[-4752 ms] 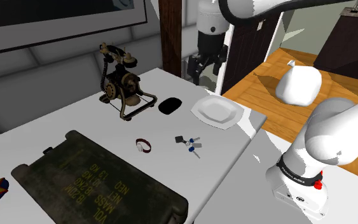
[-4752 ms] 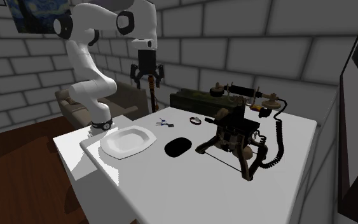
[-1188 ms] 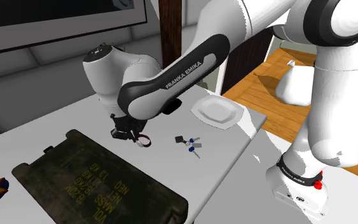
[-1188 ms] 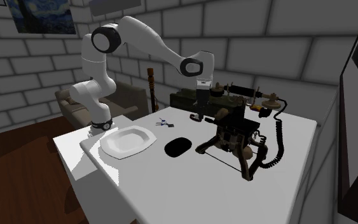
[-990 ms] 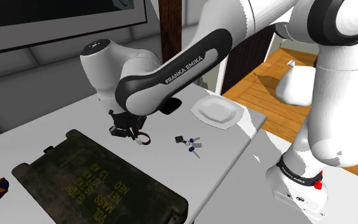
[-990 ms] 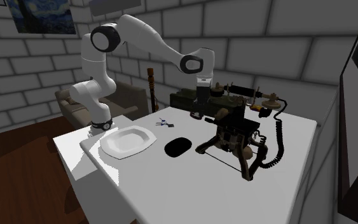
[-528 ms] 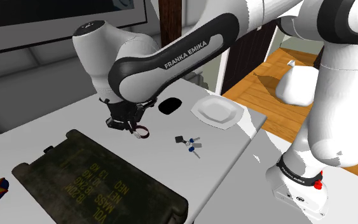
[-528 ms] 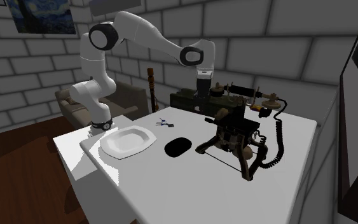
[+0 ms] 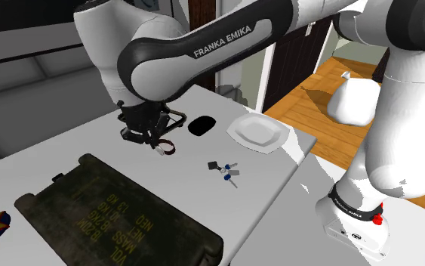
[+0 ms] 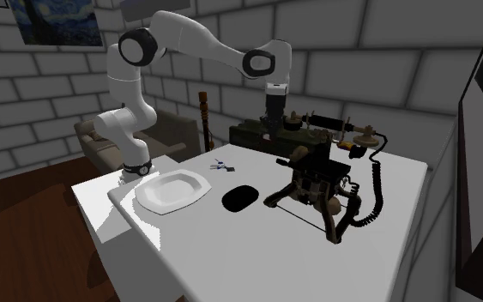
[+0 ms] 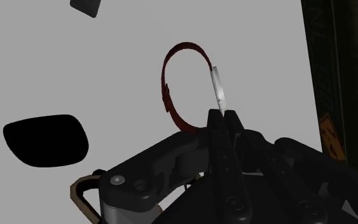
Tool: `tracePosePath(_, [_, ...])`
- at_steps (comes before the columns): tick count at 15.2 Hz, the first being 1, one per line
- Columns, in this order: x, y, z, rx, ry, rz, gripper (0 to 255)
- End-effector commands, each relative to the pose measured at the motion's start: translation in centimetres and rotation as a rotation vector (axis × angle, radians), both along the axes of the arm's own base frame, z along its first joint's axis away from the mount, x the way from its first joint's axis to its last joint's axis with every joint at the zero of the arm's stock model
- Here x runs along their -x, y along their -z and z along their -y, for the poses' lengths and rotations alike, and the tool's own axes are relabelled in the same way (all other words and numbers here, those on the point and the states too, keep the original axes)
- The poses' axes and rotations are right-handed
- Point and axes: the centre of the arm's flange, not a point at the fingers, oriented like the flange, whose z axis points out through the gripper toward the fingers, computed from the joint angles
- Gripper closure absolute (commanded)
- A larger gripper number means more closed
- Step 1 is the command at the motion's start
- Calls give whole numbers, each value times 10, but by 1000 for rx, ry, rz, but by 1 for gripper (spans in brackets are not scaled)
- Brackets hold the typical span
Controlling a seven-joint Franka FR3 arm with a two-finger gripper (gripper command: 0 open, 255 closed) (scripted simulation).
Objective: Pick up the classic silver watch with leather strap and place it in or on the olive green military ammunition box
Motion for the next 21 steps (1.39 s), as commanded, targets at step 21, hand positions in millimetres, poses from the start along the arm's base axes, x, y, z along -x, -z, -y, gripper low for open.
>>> tracePosePath(21, [41,-74,-125,0,0,0,255])
